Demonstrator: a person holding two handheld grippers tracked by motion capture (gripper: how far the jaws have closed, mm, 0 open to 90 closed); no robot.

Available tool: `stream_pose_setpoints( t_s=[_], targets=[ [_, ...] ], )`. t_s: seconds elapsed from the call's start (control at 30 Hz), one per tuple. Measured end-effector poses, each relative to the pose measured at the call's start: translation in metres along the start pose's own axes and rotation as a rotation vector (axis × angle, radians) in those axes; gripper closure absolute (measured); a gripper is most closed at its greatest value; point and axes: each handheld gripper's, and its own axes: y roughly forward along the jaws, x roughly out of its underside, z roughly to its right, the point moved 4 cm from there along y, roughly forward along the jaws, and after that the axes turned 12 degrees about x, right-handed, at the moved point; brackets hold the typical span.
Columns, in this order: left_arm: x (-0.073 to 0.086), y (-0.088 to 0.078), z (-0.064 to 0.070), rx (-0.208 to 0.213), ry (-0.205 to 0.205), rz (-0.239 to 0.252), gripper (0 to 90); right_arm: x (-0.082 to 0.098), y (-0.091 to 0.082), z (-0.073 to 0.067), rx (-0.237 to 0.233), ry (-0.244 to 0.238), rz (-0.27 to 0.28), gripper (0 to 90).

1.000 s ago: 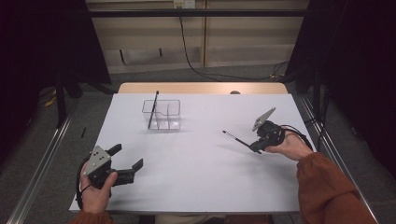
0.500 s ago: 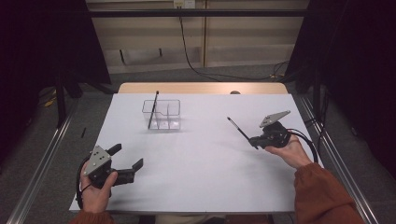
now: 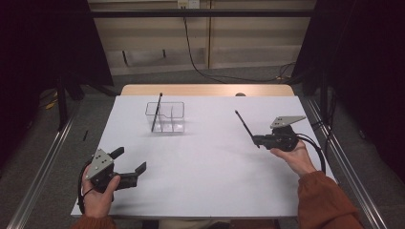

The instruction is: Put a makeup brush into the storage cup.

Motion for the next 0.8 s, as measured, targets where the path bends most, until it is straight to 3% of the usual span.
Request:
stream_pose_setpoints(
  t_s=[0.3,0.8],
  targets=[
    [0.000,-0.001,0.000,-0.002,-0.001,0.002,3.6,-0.005,-0.005,-0.003,-0.018,0.050,0.142,84.6],
    [-0.001,-0.002,0.000,-0.001,0.006,0.004,3.6,-0.014,-0.018,-0.015,-0.050,0.080,0.273,84.6]
  ],
)
